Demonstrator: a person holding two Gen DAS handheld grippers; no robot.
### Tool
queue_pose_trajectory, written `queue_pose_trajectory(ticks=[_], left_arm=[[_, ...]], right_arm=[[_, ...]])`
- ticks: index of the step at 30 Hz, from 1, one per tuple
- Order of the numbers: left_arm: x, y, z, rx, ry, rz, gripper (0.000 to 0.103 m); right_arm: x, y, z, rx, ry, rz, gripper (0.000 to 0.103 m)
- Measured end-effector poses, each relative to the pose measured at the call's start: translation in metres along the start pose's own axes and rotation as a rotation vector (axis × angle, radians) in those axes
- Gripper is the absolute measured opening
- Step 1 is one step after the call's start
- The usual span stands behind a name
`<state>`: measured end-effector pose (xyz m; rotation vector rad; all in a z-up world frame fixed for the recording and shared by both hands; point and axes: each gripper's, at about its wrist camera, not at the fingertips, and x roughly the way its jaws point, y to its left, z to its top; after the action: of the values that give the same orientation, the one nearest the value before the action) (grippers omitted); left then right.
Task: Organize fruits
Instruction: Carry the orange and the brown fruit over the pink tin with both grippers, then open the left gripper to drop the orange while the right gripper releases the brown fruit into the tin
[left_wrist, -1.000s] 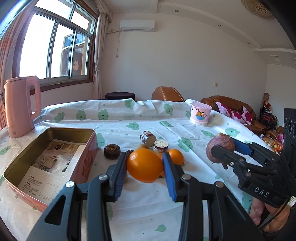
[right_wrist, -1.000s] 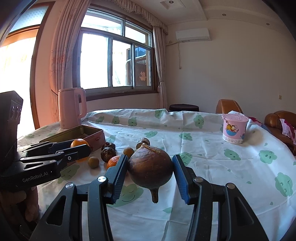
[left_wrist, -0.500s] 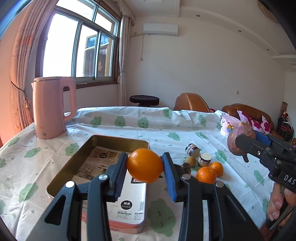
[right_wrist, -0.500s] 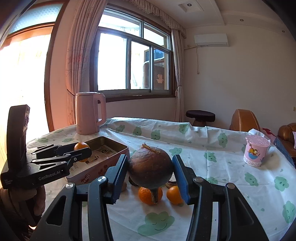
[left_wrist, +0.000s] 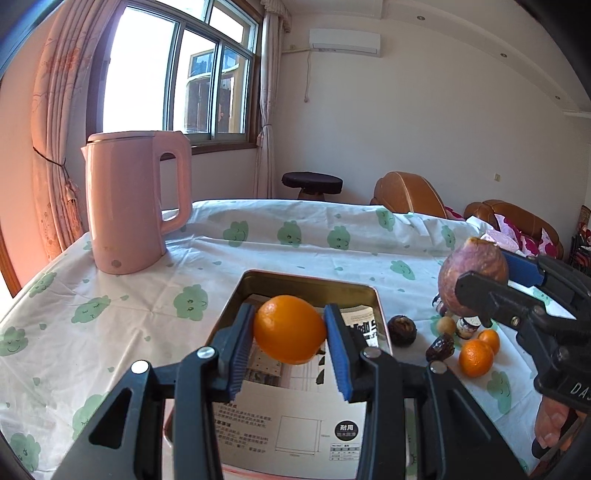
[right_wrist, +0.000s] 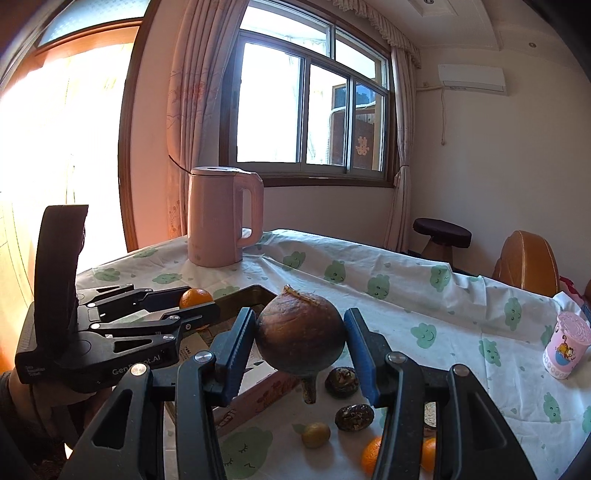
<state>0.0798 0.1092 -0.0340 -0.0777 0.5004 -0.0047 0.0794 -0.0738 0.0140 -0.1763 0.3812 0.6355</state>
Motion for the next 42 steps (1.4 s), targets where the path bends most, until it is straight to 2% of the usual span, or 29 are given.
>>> queue_pose_trajectory(ticks=[16,29,42], left_arm=[[0.029,0.026,-0.002,-0.003,0.082,0.041,0.04],[0.04,0.032,-0.004,-0.011,0.121,0.053,0.04],[0.044,0.025,-0.004,0.03,0.133,0.089,0.041]], right_arm=[[0.07,0.039,-0.004,-0.068,0.094,0.027,0.052],[0.093,0.042,-0.013,-0.055,0.152,0.04,0.052],[0.106,0.031,-0.02,-0.011,0.204,0.056,0.052]])
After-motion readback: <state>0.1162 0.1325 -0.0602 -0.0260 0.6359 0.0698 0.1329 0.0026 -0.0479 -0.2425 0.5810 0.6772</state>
